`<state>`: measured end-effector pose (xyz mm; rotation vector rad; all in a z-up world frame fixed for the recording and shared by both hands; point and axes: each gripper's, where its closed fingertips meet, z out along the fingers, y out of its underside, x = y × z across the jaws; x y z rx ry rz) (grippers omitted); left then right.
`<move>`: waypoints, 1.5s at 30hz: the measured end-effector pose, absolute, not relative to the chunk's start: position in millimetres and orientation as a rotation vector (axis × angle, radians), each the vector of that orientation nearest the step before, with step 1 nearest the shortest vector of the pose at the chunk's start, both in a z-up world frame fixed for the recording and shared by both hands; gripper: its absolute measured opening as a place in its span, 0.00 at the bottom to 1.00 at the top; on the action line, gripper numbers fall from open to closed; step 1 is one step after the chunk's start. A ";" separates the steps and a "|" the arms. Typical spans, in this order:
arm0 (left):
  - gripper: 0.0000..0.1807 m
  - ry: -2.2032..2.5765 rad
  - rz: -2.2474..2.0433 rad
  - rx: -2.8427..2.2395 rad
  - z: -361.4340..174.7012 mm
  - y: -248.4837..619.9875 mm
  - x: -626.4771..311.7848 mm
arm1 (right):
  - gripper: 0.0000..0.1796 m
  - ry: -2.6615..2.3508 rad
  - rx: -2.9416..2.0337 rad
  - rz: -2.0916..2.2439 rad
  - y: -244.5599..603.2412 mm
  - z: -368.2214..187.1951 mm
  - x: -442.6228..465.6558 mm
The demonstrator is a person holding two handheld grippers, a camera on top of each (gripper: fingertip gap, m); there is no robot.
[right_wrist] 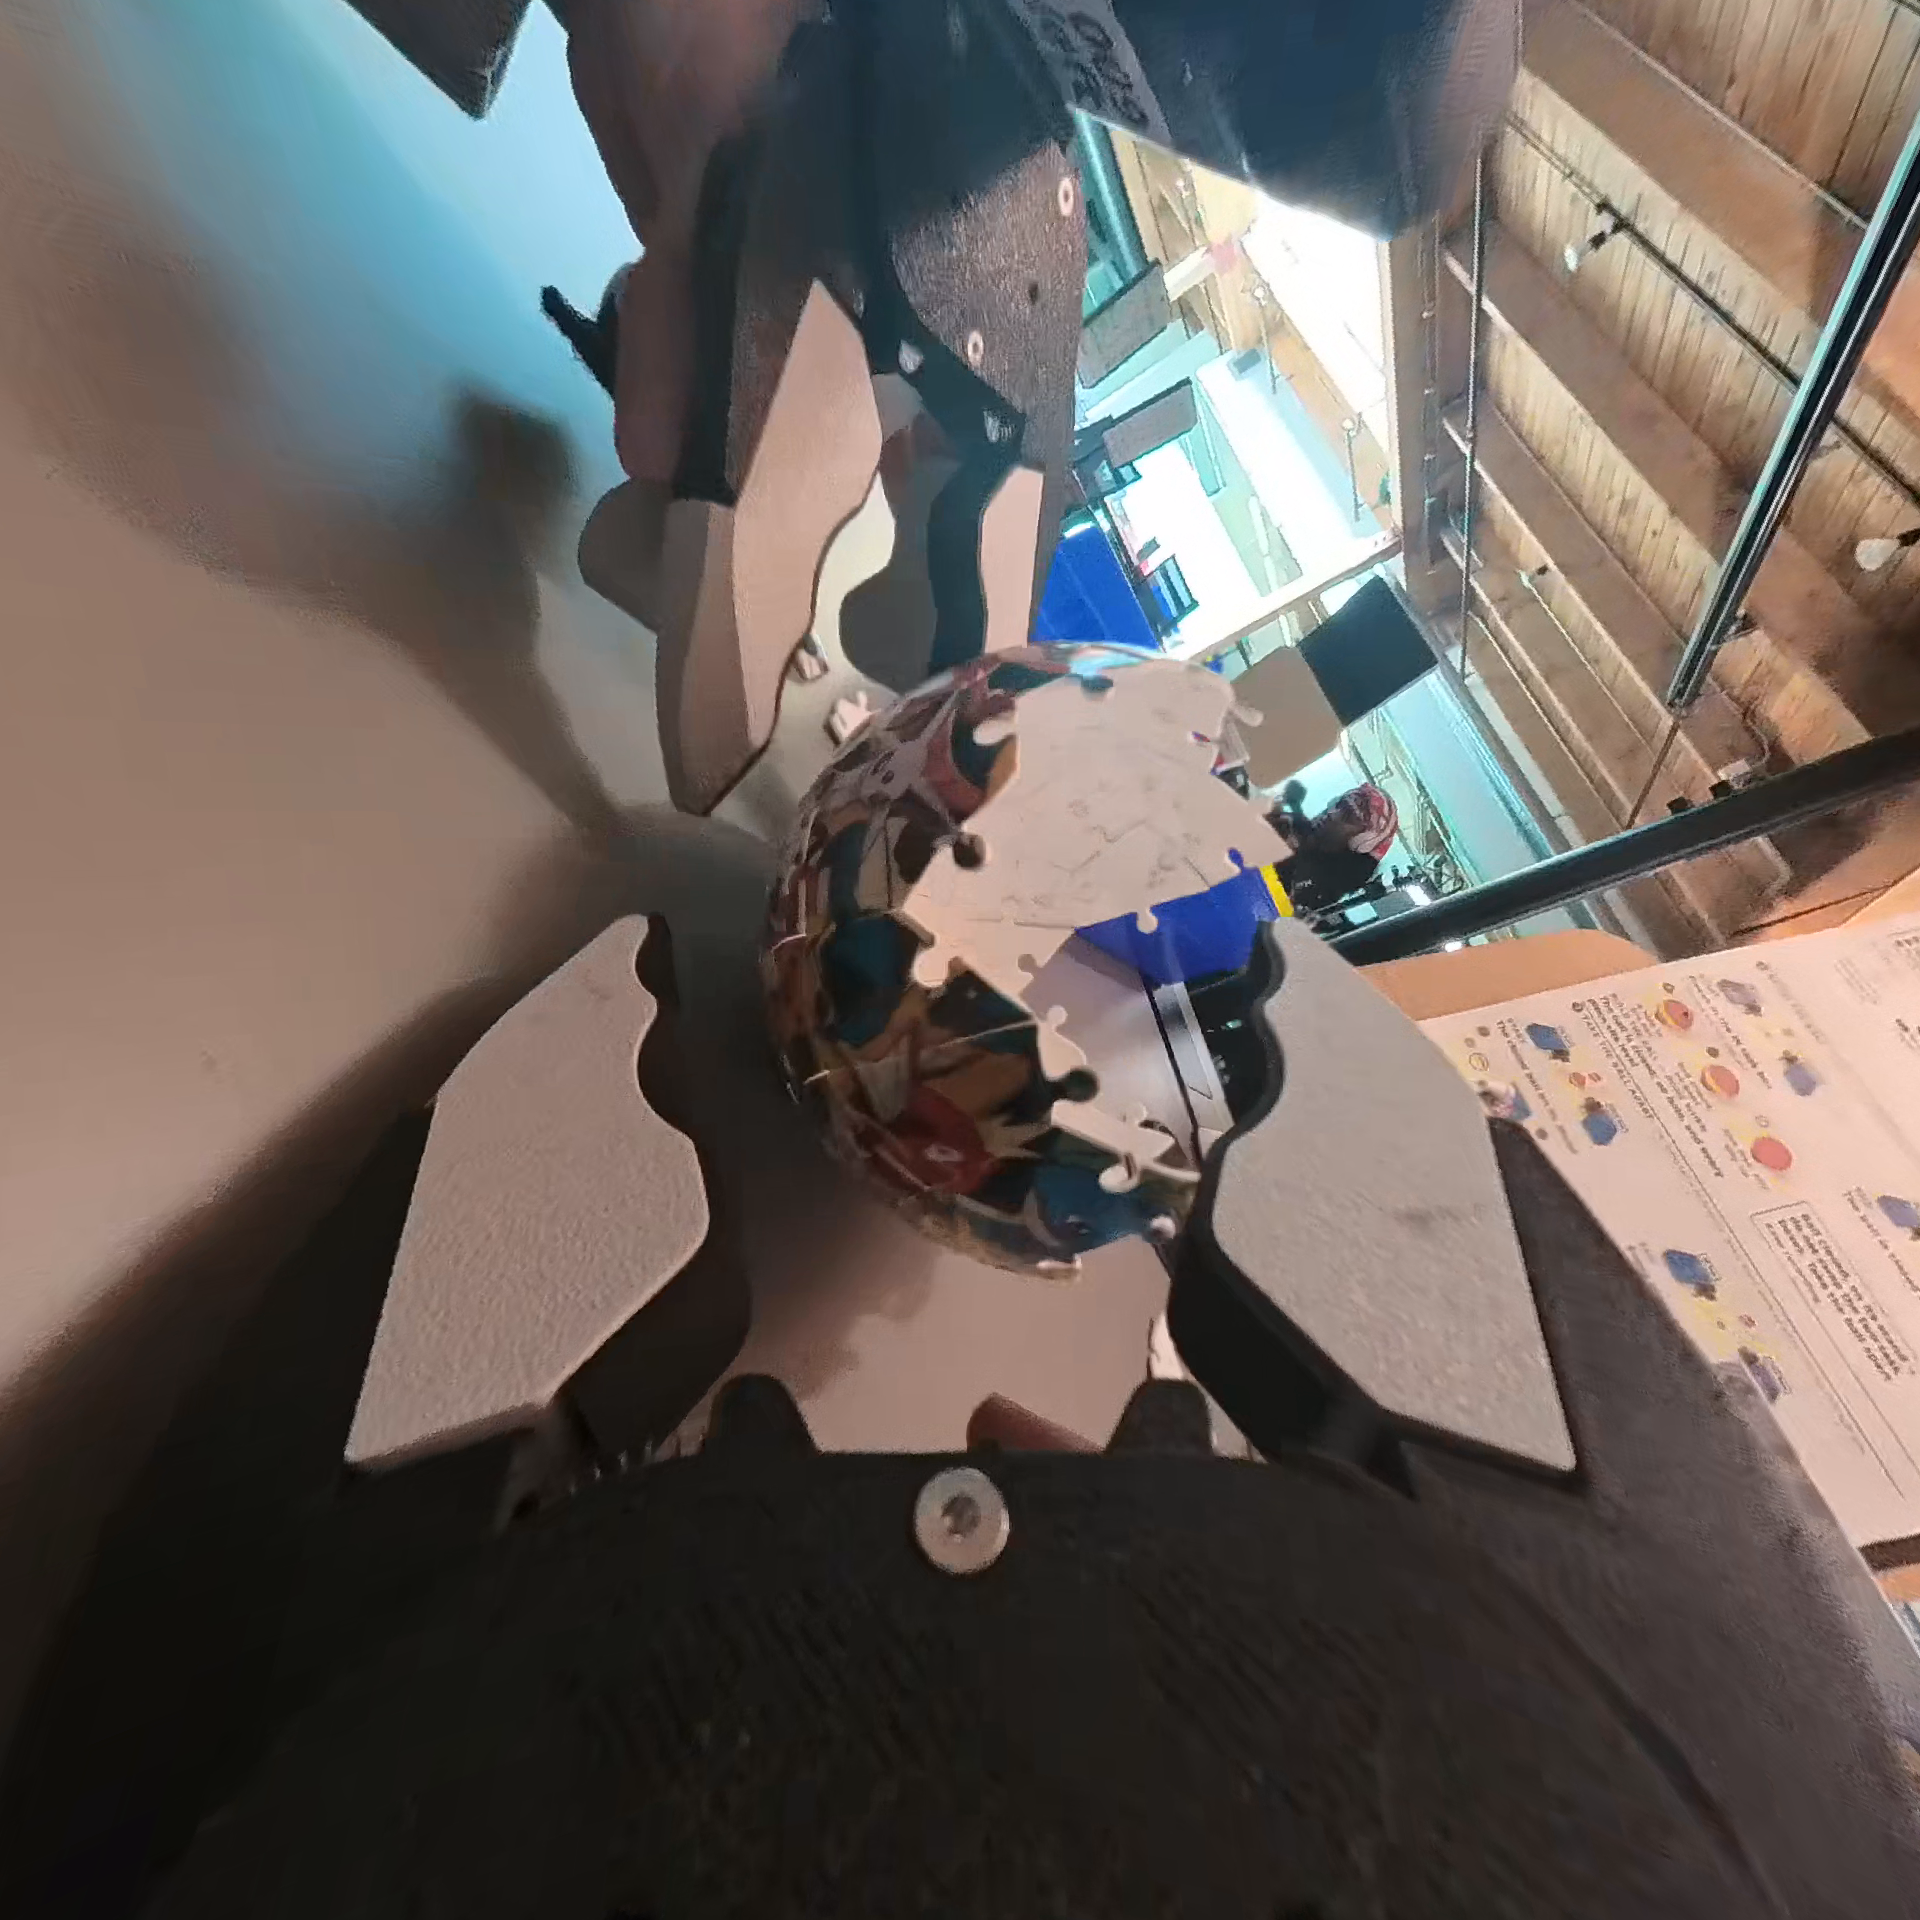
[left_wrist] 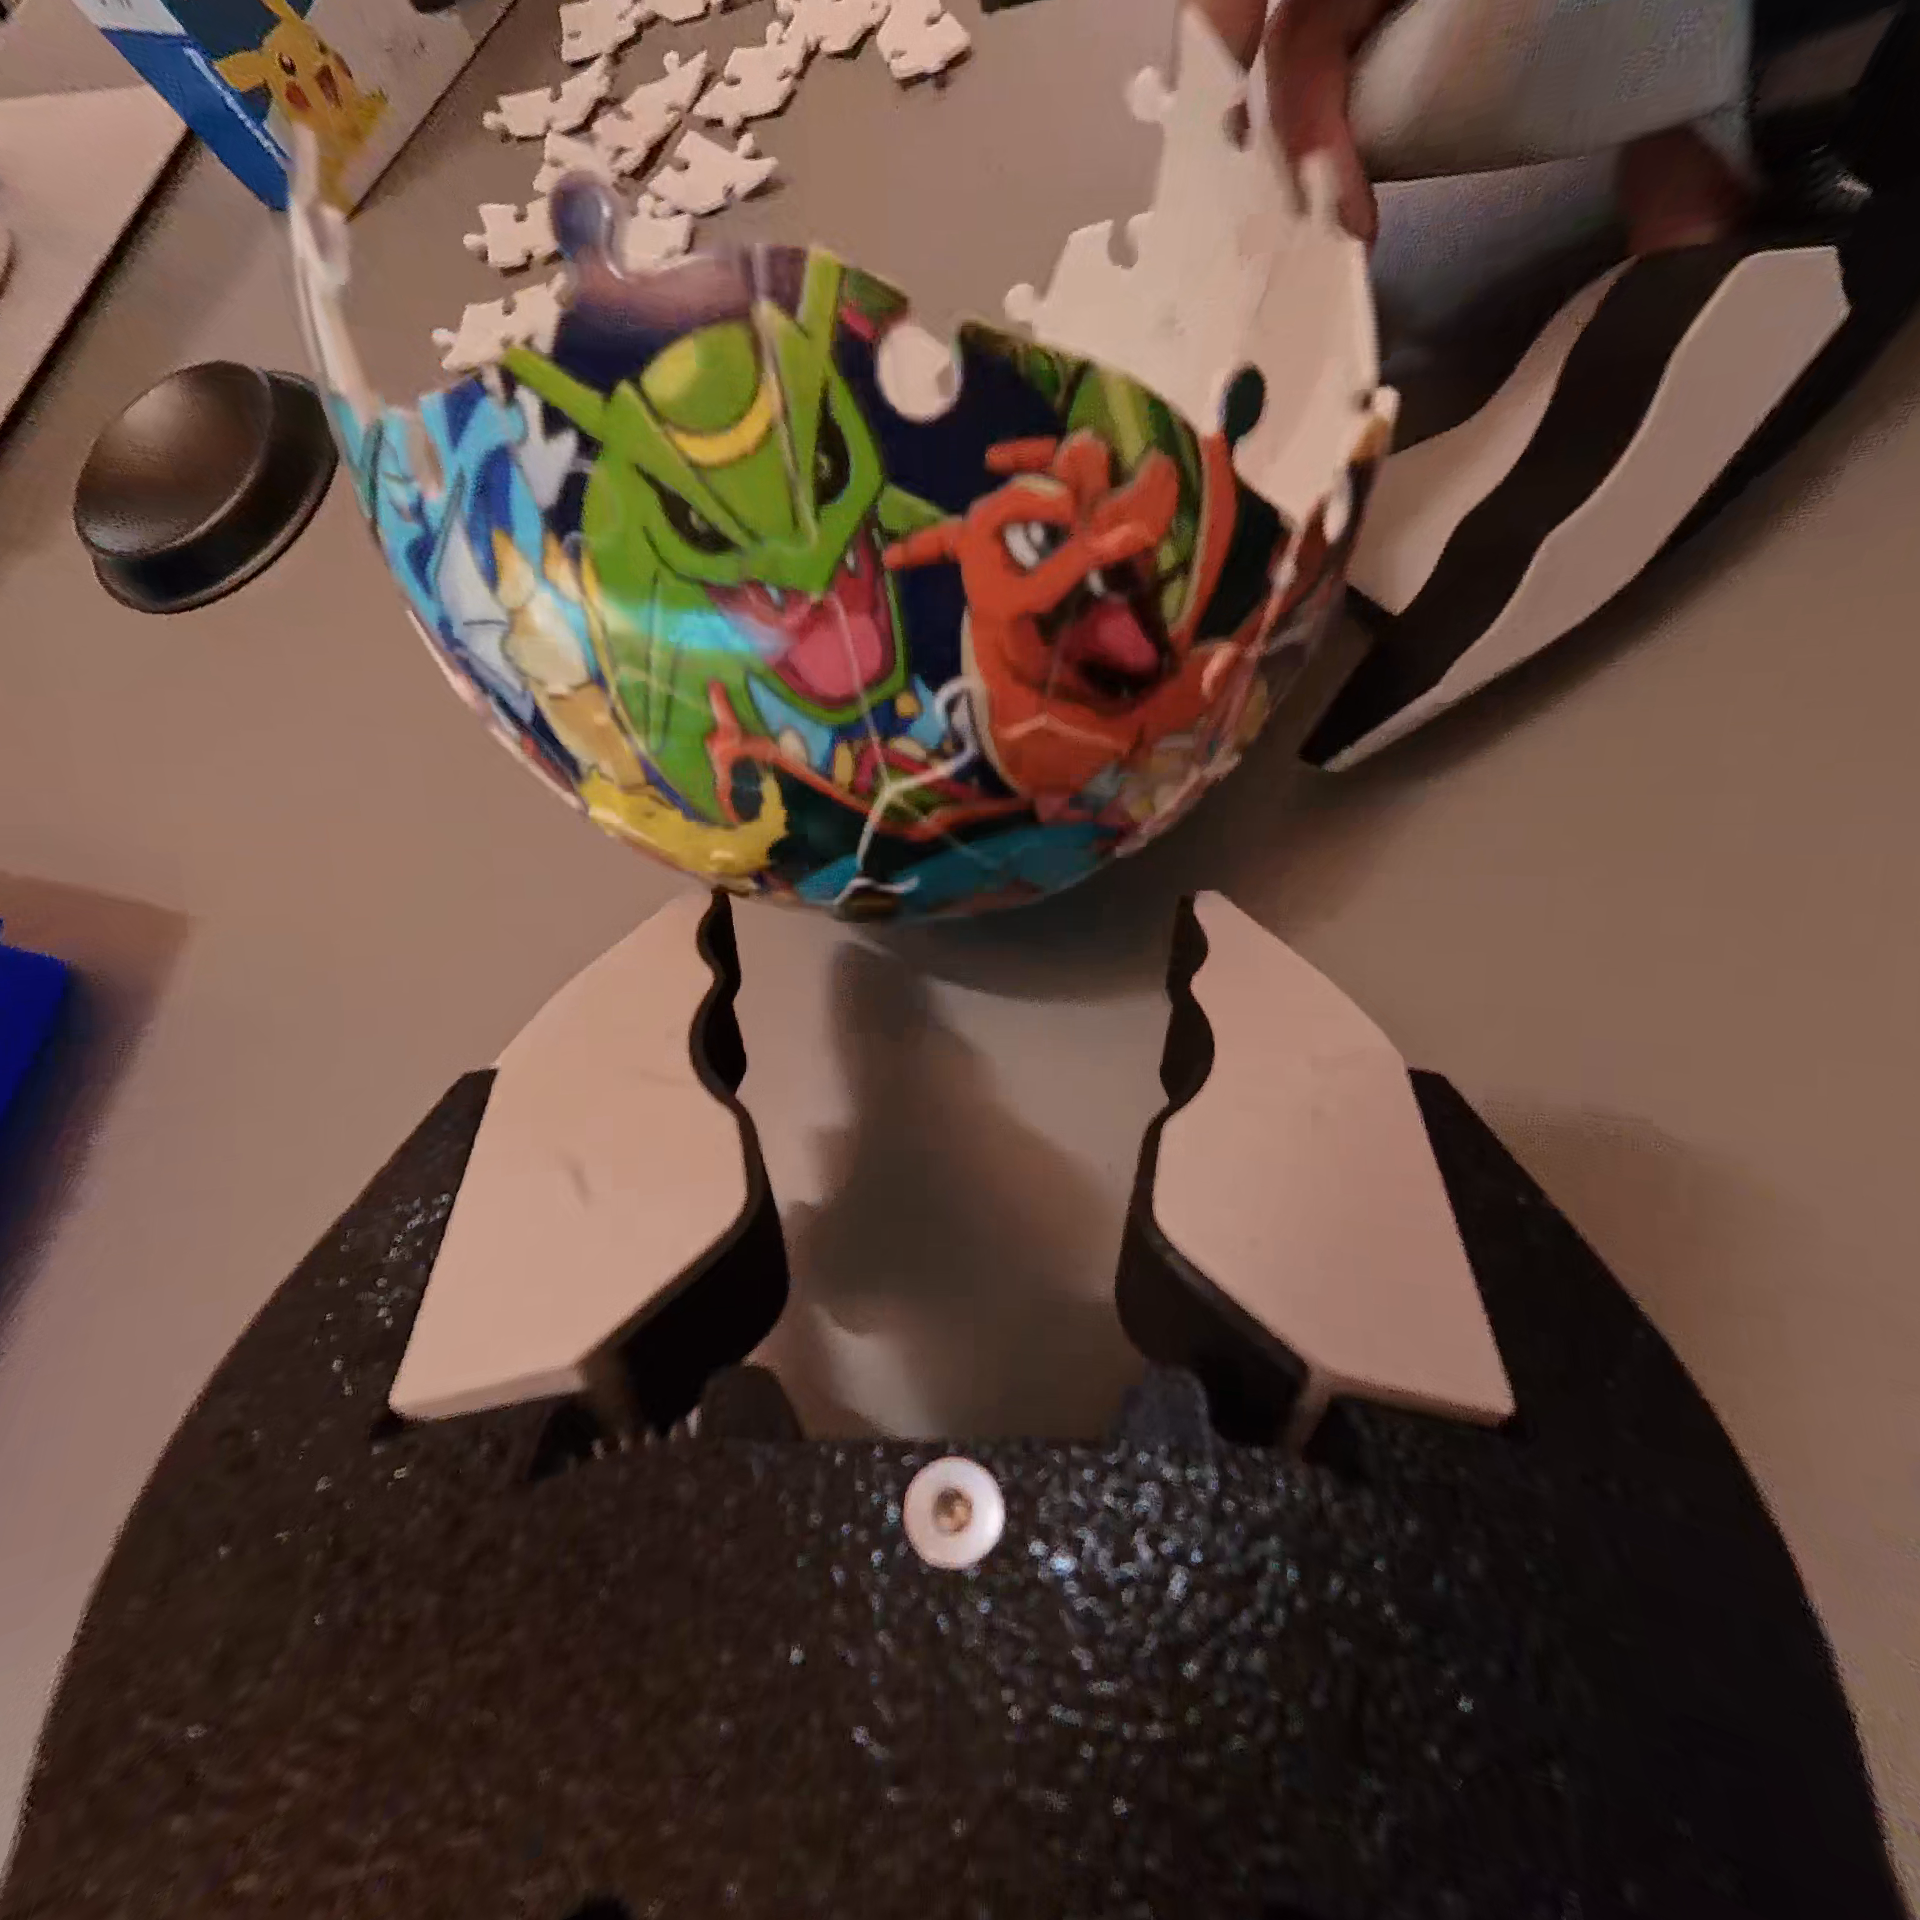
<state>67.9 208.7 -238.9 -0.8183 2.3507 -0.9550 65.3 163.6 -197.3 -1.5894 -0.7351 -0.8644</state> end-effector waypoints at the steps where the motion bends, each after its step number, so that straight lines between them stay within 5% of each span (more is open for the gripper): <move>1: 0.43 2.346 -0.949 -0.833 -239.7 208.1 70.1 | 0.57 -0.741 -1.589 -0.862 164.1 -197.4 66.2; 12: 0.46 2.367 -0.877 -0.912 -250.2 199.2 74.3 | 0.67 -0.535 -1.695 -0.491 122.4 -179.5 99.3; 25: 0.47 2.377 -0.910 -0.932 -254.3 160.3 102.7 | 0.67 -0.079 -1.941 0.316 108.6 -200.1 117.3; 38: 0.47 2.363 -0.901 -0.969 -254.9 131.4 110.0 | 0.73 -0.252 -2.044 0.096 93.6 -216.2 131.8; 45: 0.48 2.316 -0.882 -1.050 -255.4 136.1 108.3 | 0.65 -0.326 -1.985 -0.022 92.8 -210.5 133.7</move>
